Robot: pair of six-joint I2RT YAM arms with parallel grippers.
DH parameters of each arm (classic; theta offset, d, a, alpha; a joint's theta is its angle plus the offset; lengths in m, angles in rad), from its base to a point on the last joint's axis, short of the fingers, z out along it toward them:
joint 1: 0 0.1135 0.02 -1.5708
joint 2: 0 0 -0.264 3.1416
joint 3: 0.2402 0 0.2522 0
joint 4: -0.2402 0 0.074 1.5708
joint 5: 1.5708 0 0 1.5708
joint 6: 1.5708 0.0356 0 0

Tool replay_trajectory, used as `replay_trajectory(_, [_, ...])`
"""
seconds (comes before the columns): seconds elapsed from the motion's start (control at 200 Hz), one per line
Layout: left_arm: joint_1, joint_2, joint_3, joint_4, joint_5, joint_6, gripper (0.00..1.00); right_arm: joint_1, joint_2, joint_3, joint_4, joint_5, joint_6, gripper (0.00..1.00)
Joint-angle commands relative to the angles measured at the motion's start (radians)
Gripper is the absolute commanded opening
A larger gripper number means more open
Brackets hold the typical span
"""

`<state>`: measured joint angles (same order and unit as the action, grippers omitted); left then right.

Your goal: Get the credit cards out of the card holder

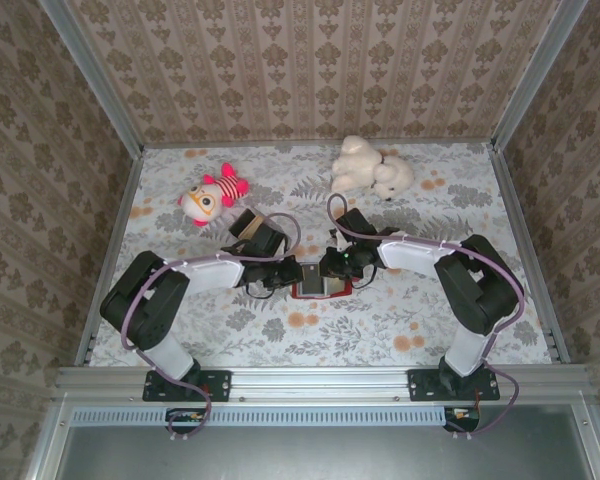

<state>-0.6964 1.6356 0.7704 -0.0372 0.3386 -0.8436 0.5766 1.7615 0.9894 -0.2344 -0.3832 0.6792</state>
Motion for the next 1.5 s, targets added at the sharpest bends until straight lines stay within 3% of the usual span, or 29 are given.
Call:
replay_trajectory(0.0, [-0.016,0.012,-0.013,0.007,-0.026,-0.021,0.13,-0.007,0.025,0.013,-0.005,-0.033,-0.020,0.17])
replay_trajectory(0.135, [-0.038,0.014,-0.020,-0.034,-0.083,-0.027,0.12,-0.009,0.044,0.009,0.003,-0.046,-0.020,0.17])
replay_trajectory(0.58, [-0.063,0.026,-0.043,-0.048,-0.125,-0.035,0.12,-0.029,0.020,-0.036,0.008,-0.035,-0.033,0.17])
replay_trajectory(0.735, [-0.064,0.021,-0.055,-0.053,-0.153,-0.045,0.11,-0.029,0.000,-0.065,0.024,-0.018,-0.039,0.12])
replay_trajectory(1.235, [-0.064,0.027,-0.070,-0.010,-0.116,-0.050,0.11,-0.031,0.037,-0.073,0.055,-0.122,-0.080,0.17])
replay_trajectory(1.495, [-0.064,0.017,-0.062,-0.011,-0.096,-0.046,0.15,-0.032,0.054,-0.061,0.025,-0.103,-0.104,0.12])
